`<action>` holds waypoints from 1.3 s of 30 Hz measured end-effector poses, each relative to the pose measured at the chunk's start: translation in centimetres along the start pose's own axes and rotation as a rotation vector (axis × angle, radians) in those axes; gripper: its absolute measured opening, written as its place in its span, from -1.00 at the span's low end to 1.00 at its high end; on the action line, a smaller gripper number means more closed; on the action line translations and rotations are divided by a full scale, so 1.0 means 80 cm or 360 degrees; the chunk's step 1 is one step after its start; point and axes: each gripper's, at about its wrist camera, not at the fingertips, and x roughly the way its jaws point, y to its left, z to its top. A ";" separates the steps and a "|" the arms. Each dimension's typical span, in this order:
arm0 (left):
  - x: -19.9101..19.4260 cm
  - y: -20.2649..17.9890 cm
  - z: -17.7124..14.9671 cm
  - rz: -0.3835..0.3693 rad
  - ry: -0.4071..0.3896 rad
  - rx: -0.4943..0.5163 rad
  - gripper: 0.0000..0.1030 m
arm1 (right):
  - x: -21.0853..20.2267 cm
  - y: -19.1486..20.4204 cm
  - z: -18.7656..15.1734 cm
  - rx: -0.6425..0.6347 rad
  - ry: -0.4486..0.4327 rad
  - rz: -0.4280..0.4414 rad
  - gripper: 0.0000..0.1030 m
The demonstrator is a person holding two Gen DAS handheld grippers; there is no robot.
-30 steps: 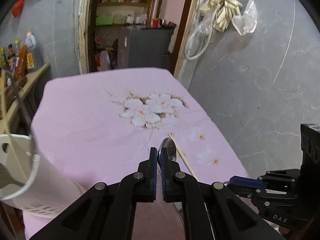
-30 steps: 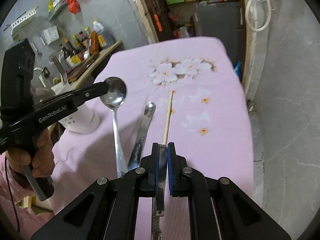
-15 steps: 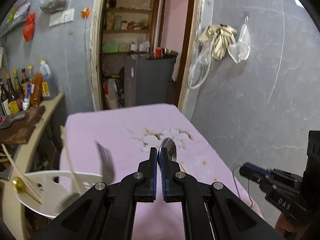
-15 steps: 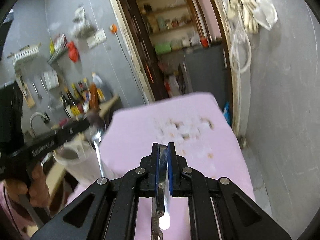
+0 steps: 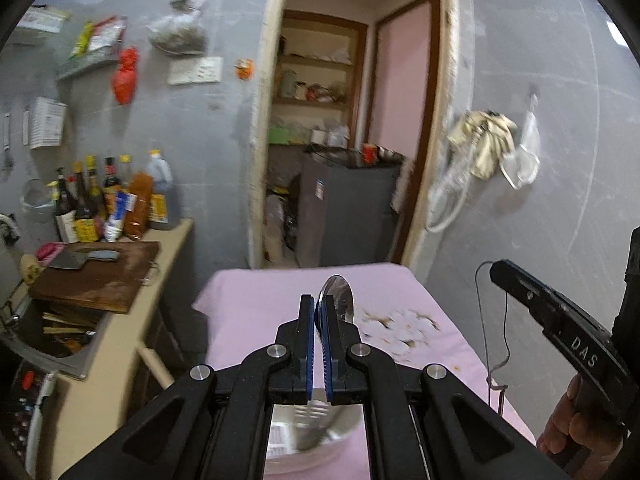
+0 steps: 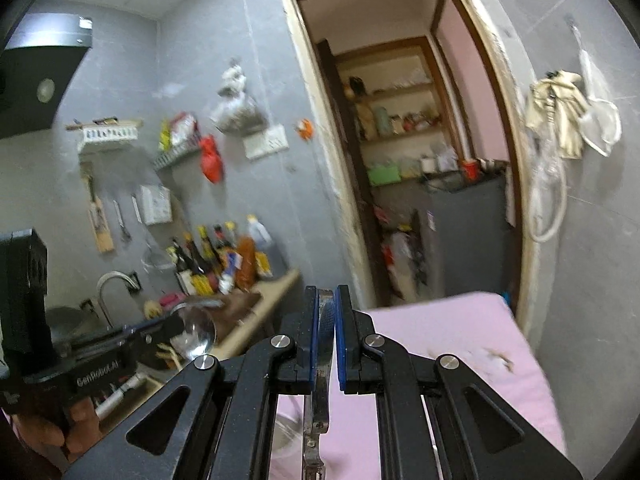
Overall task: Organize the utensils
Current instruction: 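Carry both utensils over the white basket and open both tools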
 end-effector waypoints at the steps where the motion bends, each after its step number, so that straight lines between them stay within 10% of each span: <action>1: -0.006 0.013 0.003 0.0022 -0.0021 -0.0024 -0.93 | 0.004 0.009 0.002 0.0008 -0.0021 0.0021 -0.86; 17: -0.014 0.137 0.008 0.0532 -0.0141 -0.0074 -0.93 | 0.102 0.041 -0.058 0.0226 -0.0109 -0.0060 -0.86; 39: 0.027 0.119 -0.032 0.0722 -0.0093 0.0141 -0.92 | 0.122 0.054 -0.093 0.0043 -0.0080 -0.0084 -0.86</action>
